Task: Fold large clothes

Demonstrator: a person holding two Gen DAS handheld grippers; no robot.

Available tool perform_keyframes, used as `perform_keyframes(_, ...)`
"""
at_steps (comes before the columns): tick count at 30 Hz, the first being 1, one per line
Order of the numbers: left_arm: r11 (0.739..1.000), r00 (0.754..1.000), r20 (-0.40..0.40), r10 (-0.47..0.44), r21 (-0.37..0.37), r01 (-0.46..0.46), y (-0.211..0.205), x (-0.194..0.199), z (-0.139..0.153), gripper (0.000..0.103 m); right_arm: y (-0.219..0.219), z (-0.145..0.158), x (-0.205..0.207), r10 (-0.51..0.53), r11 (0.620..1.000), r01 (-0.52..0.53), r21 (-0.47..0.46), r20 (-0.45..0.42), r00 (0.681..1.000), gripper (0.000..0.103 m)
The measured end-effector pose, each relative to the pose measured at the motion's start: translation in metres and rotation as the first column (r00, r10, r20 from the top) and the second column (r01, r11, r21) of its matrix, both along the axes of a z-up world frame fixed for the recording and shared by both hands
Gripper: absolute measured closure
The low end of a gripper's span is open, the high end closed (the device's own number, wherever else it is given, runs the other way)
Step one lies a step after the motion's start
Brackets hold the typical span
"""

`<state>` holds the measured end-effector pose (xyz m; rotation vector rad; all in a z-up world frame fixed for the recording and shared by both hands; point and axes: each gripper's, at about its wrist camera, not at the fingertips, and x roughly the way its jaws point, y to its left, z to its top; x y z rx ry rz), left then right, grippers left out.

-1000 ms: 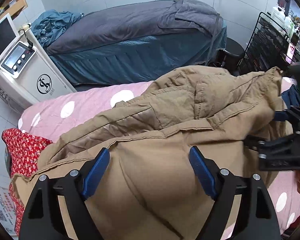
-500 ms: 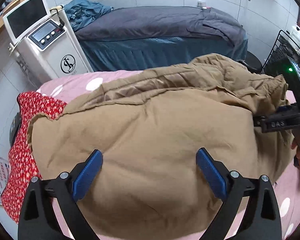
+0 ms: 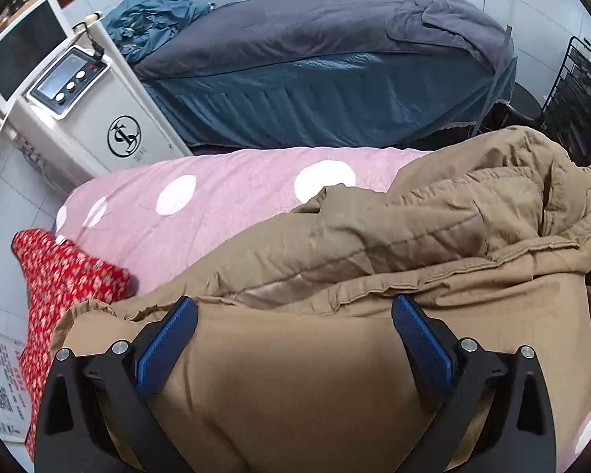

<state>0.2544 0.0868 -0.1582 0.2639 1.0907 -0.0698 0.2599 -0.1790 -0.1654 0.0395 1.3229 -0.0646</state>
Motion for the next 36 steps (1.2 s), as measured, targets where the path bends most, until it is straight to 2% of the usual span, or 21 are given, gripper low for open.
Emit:
perform_keyframes(5,0.998,0.999,-0.052,0.001,-0.068,-0.005,0.000,0.031,-0.017,0.005,-0.003,-0.019,0.027,-0.004,1.000,0.005,0.010,-0.077,0.997,0.004)
perform_keyframes(10,0.991,0.997,-0.079,0.014,-0.131,-0.024,0.005,0.044,-0.034,0.005,-0.006,-0.035,0.045,-0.005,0.999,0.010,0.037,-0.131,0.991,0.004)
perform_keyframes(15,0.988,0.995,-0.094,0.018,-0.152,-0.032,0.005,0.051,-0.047,0.005,-0.004,-0.047,0.053,-0.008,0.999,0.014,0.038,-0.143,0.990,0.004)
perform_keyframes(21,0.992,0.995,-0.095,0.023,-0.122,-0.034,0.002,0.053,-0.049,0.005,0.000,-0.048,0.054,-0.017,0.999,0.020,0.025,-0.109,0.994,0.004)
perform_keyframes(23,0.993,0.995,-0.095,0.023,-0.117,-0.034,0.002,0.053,-0.041,0.005,0.000,-0.044,0.049,-0.018,0.999,0.021,0.030,-0.081,0.997,0.004)
perform_keyframes(25,0.993,0.996,-0.086,0.035,-0.106,-0.044,0.003,0.049,-0.030,0.005,-0.002,-0.036,0.040,-0.016,0.999,0.017,0.043,-0.017,1.000,0.004)
perform_keyframes(27,0.993,0.997,-0.047,0.055,-0.099,-0.059,0.006,0.039,-0.007,0.006,-0.006,-0.027,0.031,-0.016,0.998,0.014,0.069,0.030,0.999,0.004)
perform_keyframes(28,0.991,0.998,-0.011,0.066,-0.112,-0.067,0.009,0.031,0.005,0.006,-0.010,-0.019,0.024,-0.026,0.995,0.021,0.100,0.055,0.998,0.004)
perform_keyframes(29,0.986,0.996,0.045,0.081,-0.152,-0.073,0.016,0.020,0.026,0.006,-0.016,-0.009,0.015,-0.048,0.990,0.035,0.137,0.087,0.995,0.005)
perform_keyframes(31,0.972,0.988,0.109,0.110,-0.219,-0.084,0.031,0.002,0.056,0.006,-0.032,0.012,-0.002,-0.121,0.974,0.087,0.211,0.153,0.981,0.005)
perform_keyframes(34,0.955,0.980,0.137,0.144,-0.280,-0.101,0.054,-0.023,0.083,0.006,-0.055,0.038,-0.025,-0.213,0.950,0.156,0.272,0.197,0.957,0.005)
perform_keyframes(36,0.957,0.981,0.132,0.142,-0.273,-0.102,0.063,-0.038,0.086,0.006,-0.062,0.048,-0.035,-0.218,0.955,0.163,0.247,0.215,0.952,0.005)
